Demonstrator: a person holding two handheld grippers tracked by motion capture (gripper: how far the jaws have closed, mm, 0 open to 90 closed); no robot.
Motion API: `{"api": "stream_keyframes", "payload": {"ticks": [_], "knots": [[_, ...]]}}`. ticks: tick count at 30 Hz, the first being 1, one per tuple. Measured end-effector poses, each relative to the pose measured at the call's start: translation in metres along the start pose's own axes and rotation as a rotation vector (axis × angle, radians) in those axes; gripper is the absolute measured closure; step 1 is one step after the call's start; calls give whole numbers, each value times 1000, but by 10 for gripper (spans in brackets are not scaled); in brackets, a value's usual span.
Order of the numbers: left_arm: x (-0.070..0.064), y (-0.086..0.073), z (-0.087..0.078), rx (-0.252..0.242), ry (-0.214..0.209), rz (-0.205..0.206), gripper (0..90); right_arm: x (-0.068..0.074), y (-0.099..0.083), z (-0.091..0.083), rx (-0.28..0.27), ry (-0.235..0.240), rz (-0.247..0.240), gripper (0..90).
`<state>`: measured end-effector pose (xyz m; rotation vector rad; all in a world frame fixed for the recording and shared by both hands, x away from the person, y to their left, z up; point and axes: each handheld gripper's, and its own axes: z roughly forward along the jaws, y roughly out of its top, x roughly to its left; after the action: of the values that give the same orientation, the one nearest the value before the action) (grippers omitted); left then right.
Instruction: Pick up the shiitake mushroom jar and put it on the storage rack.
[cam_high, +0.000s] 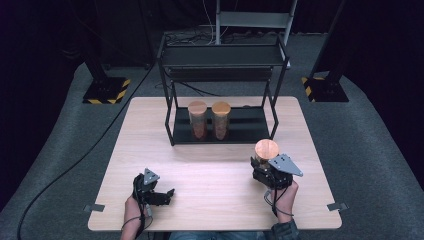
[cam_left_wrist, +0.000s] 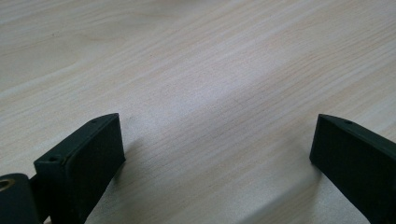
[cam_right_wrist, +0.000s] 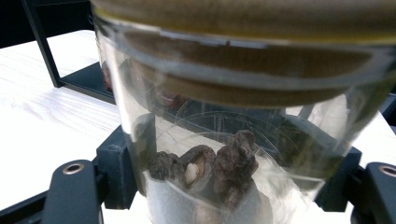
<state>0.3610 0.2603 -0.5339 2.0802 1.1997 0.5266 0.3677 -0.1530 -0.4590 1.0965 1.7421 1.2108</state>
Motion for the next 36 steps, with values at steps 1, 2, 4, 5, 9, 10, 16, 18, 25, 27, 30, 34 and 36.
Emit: {"api": "stream_keyframes", "payload": {"ticks": [1,2,4,5,9,10,16,18,25,27,30,34,36], "knots": [[0,0,0,0,0,0,21,0,1,1,0,0,-1,249],[0,0,0,0,0,0,21,0,1,1,0,1,1,249],[0,0,0,0,0,0,21,0,2,3,-3,5,7,249],[0,0,0,0,0,0,21,-1,2,4,-4,8,9,249],[0,0,0,-1,0,-1,21,-2,3,8,-1,15,13,249],[0,0,0,-1,0,-1,21,-2,3,9,1,19,17,249],[0,0,0,0,0,-1,21,-3,6,14,2,23,21,249],[0,0,0,0,0,0,21,-3,7,16,1,26,22,249],[0,0,0,0,0,0,21,-3,10,21,4,32,20,249],[0,0,0,0,0,-1,21,-3,10,23,2,31,22,249],[0,0,0,-1,0,-1,21,-4,11,24,1,31,27,249],[0,0,0,0,1,0,21,-4,12,28,4,30,26,249],[0,0,0,0,1,0,21,-5,13,29,4,31,25,249]]}}
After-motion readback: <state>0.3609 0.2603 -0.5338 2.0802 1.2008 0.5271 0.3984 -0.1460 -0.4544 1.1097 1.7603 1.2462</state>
